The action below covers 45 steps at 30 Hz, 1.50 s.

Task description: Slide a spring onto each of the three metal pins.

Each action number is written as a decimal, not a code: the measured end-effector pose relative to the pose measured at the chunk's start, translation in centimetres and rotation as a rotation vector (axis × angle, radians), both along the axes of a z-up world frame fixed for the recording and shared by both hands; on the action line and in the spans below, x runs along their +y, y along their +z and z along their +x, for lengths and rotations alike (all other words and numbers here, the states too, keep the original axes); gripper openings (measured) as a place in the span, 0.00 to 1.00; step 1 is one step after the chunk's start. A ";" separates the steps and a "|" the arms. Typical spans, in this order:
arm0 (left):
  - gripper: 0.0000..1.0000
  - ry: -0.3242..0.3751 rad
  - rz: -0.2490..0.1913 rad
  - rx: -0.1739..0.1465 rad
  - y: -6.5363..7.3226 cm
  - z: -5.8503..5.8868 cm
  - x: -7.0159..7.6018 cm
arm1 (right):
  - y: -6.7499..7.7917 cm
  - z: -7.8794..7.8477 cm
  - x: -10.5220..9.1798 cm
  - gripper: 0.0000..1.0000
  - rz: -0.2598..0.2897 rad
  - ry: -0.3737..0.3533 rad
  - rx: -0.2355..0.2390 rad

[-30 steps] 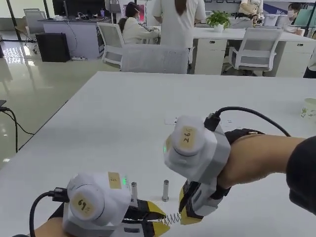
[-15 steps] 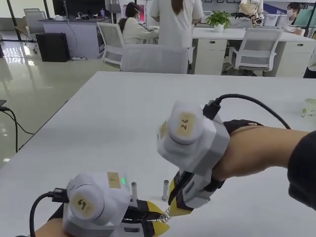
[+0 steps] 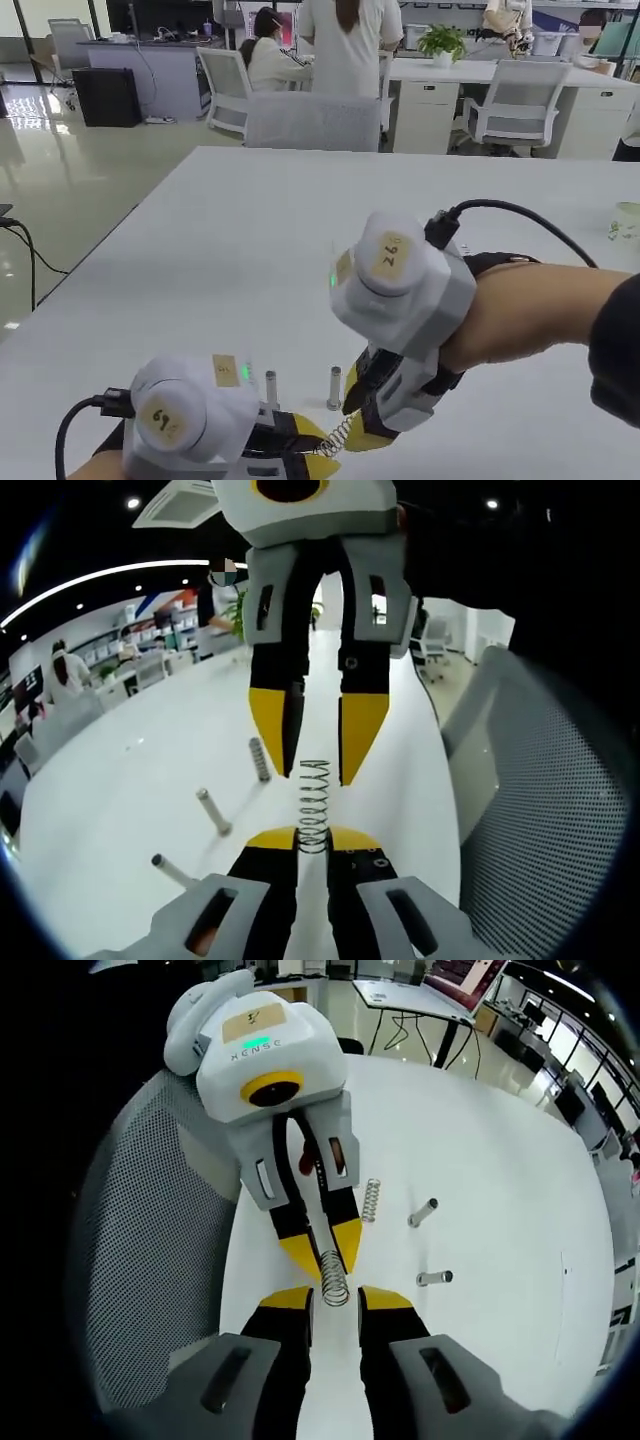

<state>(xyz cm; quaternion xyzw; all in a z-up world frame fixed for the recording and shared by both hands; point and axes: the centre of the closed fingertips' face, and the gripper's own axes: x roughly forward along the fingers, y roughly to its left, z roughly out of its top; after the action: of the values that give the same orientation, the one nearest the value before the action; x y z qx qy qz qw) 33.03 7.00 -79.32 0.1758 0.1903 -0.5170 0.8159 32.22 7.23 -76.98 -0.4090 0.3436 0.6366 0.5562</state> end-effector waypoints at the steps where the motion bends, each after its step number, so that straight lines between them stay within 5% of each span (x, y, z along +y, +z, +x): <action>1: 0.02 0.003 -0.008 0.002 0.1 0.0 0.1 | 0.0 0.0 0.0 0.15 0.008 -0.001 -0.002; 12: 0.02 0.040 -0.127 0.037 1.4 0.3 0.2 | 0.4 0.0 1.0 0.13 0.138 -0.070 0.085; 23: 0.02 0.045 -0.207 0.039 2.5 0.3 -0.1 | 0.7 -0.1 1.6 0.09 0.184 -0.105 0.135; 33: 0.03 0.038 -0.192 0.030 2.2 0.3 -0.2 | 0.5 -0.2 1.6 0.08 0.171 -0.109 0.146; 45: 0.10 0.077 -0.190 0.056 1.8 0.6 0.7 | 0.1 1.0 0.9 0.08 0.101 -0.101 0.077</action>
<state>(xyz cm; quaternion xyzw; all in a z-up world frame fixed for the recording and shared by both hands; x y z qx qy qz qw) 33.67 7.67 -77.53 0.0756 0.1695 -0.5055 0.8426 33.21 8.12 -76.92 -0.3378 0.3524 0.6395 0.5939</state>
